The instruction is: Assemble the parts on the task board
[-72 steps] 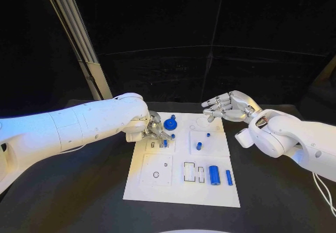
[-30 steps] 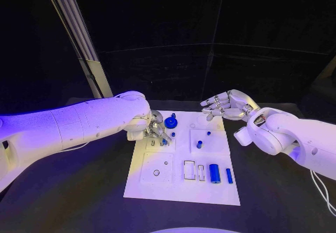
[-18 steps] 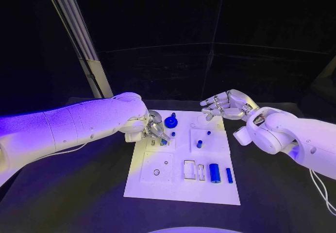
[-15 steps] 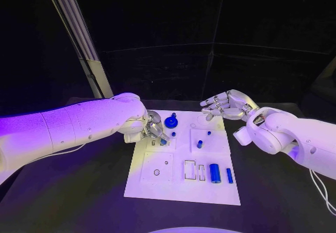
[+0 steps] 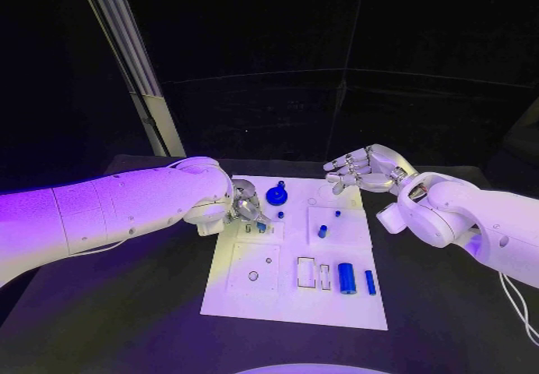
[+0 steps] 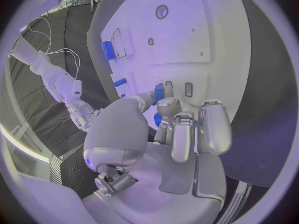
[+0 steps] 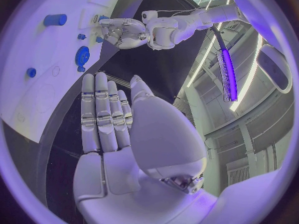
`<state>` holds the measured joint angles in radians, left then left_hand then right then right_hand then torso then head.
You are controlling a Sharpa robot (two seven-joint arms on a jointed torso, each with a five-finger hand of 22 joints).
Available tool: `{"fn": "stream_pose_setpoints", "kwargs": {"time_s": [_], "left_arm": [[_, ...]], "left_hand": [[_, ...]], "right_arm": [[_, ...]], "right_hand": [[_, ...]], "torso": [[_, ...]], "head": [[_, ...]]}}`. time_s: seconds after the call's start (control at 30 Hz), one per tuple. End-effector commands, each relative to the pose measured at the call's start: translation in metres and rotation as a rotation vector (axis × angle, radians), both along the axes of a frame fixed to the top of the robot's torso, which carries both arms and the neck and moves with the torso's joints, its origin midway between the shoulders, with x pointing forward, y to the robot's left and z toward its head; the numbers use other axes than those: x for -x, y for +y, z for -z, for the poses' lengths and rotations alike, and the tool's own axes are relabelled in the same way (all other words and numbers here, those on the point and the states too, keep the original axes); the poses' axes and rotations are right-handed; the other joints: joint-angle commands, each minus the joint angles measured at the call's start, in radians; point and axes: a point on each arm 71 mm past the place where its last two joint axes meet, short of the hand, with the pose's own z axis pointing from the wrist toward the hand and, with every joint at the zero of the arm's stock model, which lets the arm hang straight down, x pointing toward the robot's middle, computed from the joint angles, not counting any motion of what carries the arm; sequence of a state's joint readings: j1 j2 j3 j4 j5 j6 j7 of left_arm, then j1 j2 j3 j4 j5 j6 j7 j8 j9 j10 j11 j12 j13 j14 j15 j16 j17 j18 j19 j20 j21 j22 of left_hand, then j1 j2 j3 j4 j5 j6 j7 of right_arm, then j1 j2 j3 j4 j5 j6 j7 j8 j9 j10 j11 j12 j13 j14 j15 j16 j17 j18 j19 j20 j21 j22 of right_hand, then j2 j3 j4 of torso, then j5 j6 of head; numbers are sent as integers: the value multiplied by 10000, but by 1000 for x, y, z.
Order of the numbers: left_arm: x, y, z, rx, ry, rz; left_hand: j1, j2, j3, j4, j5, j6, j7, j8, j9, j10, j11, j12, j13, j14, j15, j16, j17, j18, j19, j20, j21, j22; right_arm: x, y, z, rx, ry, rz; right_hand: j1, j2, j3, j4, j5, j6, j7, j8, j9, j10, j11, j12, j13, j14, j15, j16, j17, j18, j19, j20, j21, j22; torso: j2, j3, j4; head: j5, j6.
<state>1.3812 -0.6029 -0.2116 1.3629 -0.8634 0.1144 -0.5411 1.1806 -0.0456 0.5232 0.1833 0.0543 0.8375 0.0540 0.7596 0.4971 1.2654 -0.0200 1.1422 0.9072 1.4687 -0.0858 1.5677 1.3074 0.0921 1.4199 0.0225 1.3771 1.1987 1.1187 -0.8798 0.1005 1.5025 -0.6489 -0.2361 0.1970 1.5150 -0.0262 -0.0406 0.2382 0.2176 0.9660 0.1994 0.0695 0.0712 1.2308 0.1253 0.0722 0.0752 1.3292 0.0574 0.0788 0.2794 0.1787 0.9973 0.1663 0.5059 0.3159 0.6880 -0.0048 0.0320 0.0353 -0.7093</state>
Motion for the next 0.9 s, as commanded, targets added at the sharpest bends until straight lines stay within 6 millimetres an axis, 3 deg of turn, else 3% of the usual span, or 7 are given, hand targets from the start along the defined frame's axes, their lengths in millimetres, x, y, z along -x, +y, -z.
{"fn": "stream_pose_setpoints", "kwargs": {"time_s": [0.03, 0.9], "left_arm": [[-2, 1, -3, -103, -750, -194], [7, -2, 10, -1058, -904, 677]], "left_hand": [[-86, 7, 1647, -1578, -3, -28, -69, 67, 20, 165, -71, 58, 12, 1021, -17, 31, 2634, -174, 80, 7, 13, 17], [-194, -24, 1744, -1570, -6, -33, -73, 106, 55, 164, -74, 55, -12, 1021, -22, 31, 2634, -167, 73, 1, -8, -17]], "right_arm": [[0, 1, -1, -46, 25, -76], [1, 3, 0, 338, 79, -277]], "right_hand": [[-109, 3, -79, 9, -71, -77, 20, -21, 7, -60, 15, 8, -16, 19, 84, -48, -12, 28, 33, 62, -74, -19], [-275, 21, -178, 53, -119, -93, 30, -23, 9, -77, 28, 25, -16, 31, 99, -85, -21, 31, 66, 81, -147, -64]], "torso": [[9, -9, -11], [20, 3, -40]], "head": [[19, 3], [51, -29]]}}
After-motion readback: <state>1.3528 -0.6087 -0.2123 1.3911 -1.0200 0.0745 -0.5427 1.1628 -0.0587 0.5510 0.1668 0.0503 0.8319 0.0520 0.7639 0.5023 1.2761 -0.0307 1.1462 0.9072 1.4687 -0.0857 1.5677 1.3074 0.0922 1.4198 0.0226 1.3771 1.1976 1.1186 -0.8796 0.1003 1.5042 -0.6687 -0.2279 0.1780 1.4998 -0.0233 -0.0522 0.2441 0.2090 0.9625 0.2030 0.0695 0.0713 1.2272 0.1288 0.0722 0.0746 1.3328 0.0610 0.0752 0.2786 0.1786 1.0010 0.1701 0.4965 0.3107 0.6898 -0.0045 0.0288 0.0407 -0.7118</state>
